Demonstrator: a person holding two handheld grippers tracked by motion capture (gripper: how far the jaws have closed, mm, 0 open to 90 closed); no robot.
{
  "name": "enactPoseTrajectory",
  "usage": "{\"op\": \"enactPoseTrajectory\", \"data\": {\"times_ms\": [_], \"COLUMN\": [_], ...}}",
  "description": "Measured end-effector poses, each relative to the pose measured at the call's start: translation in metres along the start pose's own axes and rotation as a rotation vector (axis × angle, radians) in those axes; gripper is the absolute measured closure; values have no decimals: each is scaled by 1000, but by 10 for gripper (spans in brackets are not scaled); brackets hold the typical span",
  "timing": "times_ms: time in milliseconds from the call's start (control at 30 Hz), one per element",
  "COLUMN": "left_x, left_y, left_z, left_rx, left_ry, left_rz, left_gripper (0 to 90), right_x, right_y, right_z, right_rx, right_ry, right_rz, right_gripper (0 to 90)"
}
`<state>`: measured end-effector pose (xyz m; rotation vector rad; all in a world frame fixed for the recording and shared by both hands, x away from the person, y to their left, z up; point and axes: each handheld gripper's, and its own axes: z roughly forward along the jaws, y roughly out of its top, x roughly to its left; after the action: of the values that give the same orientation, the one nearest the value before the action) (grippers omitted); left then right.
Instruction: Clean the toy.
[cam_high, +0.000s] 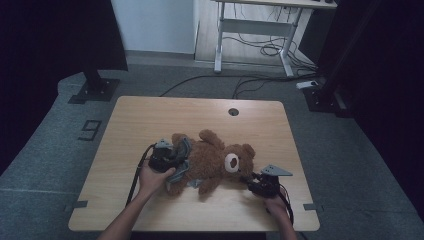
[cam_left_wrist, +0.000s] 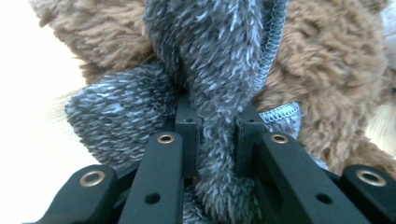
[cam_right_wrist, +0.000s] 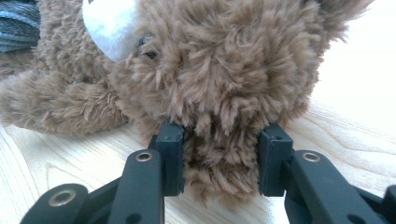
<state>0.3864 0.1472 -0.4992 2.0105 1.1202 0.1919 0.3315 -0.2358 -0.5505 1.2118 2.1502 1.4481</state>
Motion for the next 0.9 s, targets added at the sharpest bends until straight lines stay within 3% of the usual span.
{"op": "enactPoseTrajectory", "data": {"times_ms": [100, 267, 400, 533, 700, 900], "left_x": [0, 7, 16, 23, 17, -17], "left_y": [0, -4, -8, -10, 1, 20], "left_z": [1, 4, 6, 4, -21, -45], "left_rx": [20, 55, 77, 78, -10, -93], "left_ry": [26, 53, 57, 35, -16, -94], "left_rz": [10, -8, -41, -71, -65, 14], "left_gripper": [765, 766, 766, 766, 767, 766], "right_x": [0, 0, 0, 0, -1, -1], "right_y": [0, 0, 0, 0, 0, 0], "right_z": [0, 0, 0, 0, 0, 0], "right_rx": [-1, -1, 1, 1, 2, 4], "right_ry": [-1, -1, 0, 0, 2, 2], "right_rz": [-2, -3, -1, -1, 7, 5], "right_gripper": [609, 608, 609, 608, 608, 608]}}
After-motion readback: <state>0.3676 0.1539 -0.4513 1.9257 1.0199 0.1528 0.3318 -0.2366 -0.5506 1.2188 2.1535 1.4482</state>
